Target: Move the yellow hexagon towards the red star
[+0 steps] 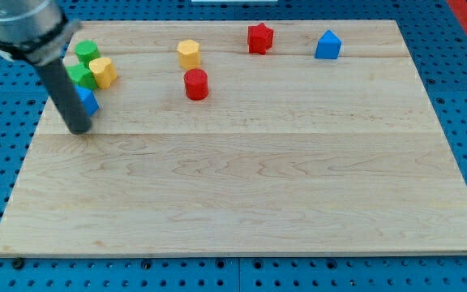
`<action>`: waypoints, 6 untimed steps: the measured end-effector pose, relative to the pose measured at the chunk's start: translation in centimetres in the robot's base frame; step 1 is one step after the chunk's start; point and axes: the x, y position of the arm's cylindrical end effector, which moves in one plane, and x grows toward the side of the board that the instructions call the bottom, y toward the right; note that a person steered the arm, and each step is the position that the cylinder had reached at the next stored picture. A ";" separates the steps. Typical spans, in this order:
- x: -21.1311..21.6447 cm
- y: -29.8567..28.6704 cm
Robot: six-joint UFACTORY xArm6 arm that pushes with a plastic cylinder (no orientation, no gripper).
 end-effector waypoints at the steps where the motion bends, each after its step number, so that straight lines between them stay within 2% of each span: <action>1: -2.5 5.4; 2: -6.8 6.8; 3: -11.4 5.4; 4: -17.2 9.2; 5: -17.5 15.4; 6: -17.7 13.6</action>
